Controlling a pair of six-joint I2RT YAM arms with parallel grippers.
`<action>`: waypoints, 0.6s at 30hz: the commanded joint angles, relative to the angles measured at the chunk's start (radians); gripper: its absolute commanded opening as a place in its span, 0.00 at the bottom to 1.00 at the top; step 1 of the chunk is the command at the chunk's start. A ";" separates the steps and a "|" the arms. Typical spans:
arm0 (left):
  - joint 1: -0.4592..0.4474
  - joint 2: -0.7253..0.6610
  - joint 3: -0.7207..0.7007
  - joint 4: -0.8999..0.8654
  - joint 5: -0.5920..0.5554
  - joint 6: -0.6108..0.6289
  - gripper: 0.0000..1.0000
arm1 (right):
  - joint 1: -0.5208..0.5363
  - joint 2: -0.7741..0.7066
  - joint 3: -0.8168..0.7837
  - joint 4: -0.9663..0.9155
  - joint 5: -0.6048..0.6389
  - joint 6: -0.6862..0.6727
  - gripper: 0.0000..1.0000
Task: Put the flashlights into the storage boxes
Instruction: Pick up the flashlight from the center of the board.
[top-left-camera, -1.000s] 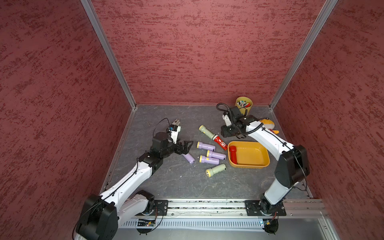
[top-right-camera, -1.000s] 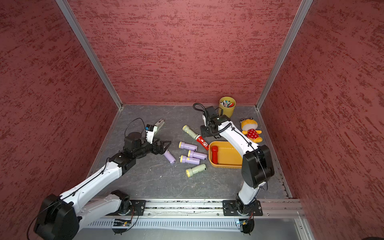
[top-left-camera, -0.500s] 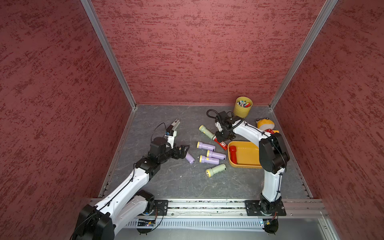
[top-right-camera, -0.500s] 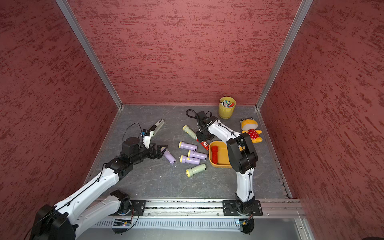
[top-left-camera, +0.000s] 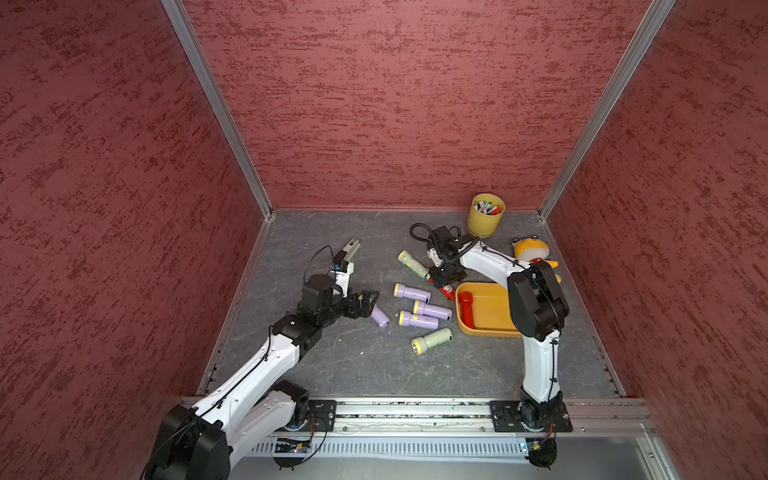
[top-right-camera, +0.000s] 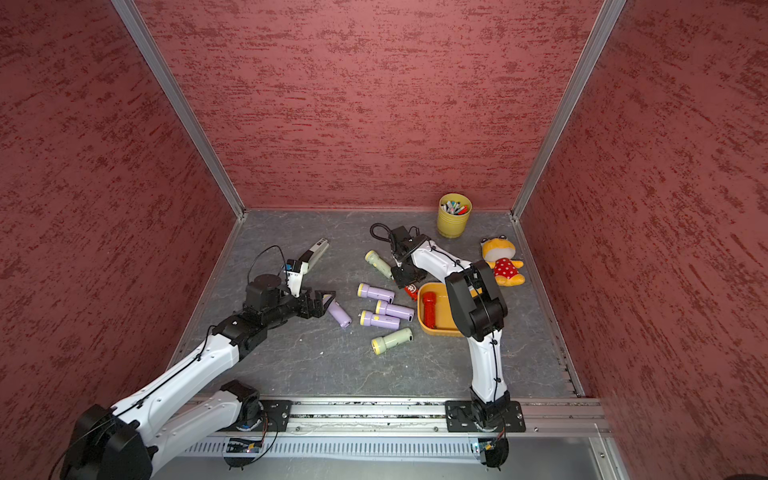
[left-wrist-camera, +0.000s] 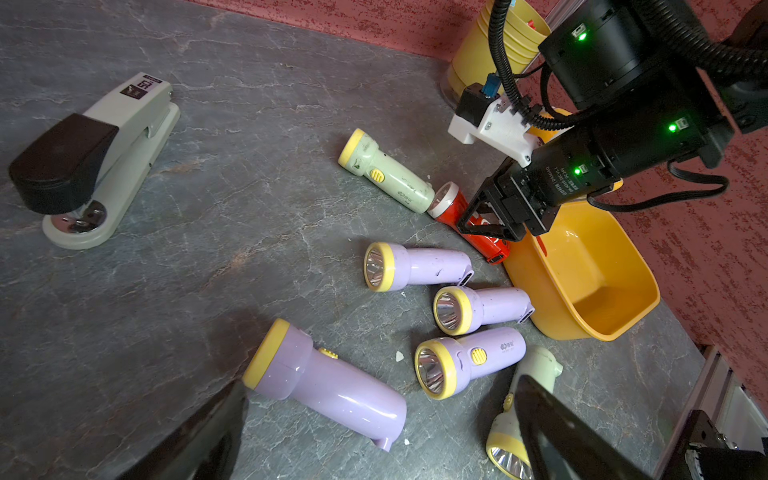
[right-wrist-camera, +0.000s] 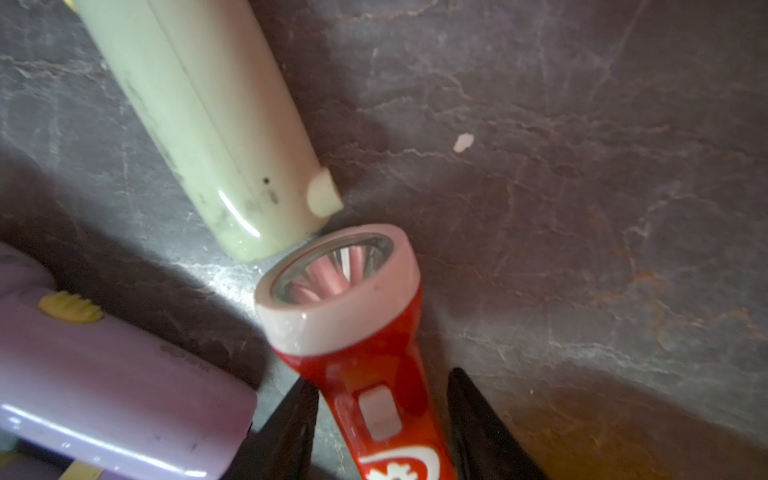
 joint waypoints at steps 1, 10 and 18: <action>0.003 0.011 0.018 0.015 -0.008 0.002 1.00 | 0.005 0.019 0.025 0.024 0.004 -0.018 0.51; 0.002 0.024 0.026 0.015 -0.007 0.005 1.00 | 0.005 0.038 0.023 0.043 -0.006 -0.018 0.38; -0.044 0.056 0.070 0.000 -0.021 0.050 1.00 | 0.005 -0.100 0.007 0.058 0.018 0.011 0.29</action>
